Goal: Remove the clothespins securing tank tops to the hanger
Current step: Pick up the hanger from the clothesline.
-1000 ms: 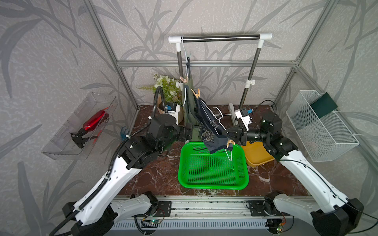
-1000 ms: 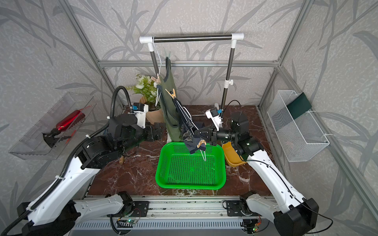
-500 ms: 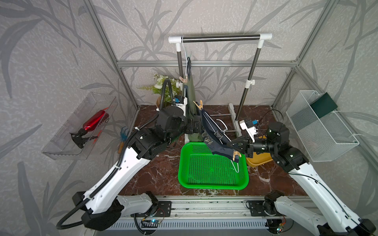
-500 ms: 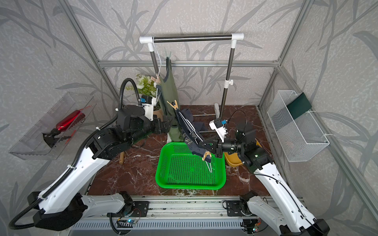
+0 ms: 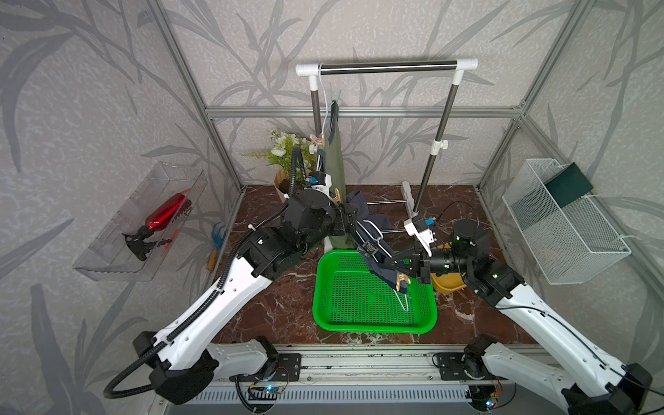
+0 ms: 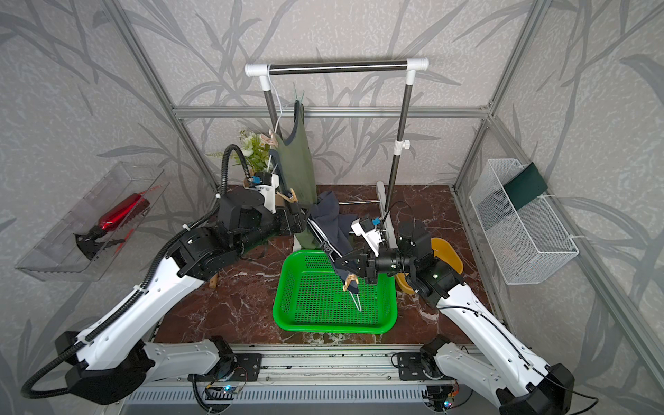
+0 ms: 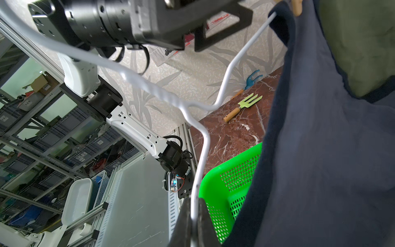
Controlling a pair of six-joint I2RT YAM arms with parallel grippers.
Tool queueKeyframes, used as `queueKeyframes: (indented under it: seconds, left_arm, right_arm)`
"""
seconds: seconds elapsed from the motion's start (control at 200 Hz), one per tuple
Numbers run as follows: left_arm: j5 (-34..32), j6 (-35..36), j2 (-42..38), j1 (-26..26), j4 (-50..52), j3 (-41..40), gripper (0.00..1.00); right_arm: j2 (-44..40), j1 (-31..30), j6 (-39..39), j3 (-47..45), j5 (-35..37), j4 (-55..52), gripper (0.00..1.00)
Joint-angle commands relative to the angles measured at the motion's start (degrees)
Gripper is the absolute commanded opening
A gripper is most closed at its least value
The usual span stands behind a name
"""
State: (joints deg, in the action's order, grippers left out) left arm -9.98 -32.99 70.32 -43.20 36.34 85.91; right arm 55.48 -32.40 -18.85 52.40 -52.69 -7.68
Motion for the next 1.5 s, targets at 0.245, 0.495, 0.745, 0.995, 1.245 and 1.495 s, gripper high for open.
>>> queueKeyframes:
  seconds: [0.245, 0.495, 0.745, 0.995, 1.245, 1.495]
  left_arm:
    - [-2.75, -8.58, -0.41, -0.23, -2.09, -2.5, 0.8]
    - [-4.66, -10.84, -1.1, -0.16, -2.62, -4.44, 0.62]
    - [-5.34, -11.2, -1.36, -0.13, -2.33, -5.3, 0.44]
    - [-4.84, -11.4, 0.05, -0.1, -2.85, -3.94, 0.28]
    - [-3.22, -12.18, 2.17, -0.06, -4.72, -3.01, 0.12]
    - [-2.99, -9.9, 6.67, -0.04, -4.74, 2.05, 0.0]
  right_arm:
    - [0.59, -6.61, 1.3, 0.15, 7.59, 6.79, 0.0]
    - [0.77, -9.29, -0.7, -2.61, 10.55, 13.54, 0.0]
    - [1.56, -10.4, -0.53, -3.86, 12.68, 15.26, 0.0]
    - [0.44, -11.42, -0.37, -5.0, 15.32, 15.31, 0.04]
    - [-2.17, -12.24, 0.91, -5.99, 19.82, 11.14, 0.22]
    - [-5.35, -12.38, 0.16, -7.73, 22.98, 10.3, 0.47]
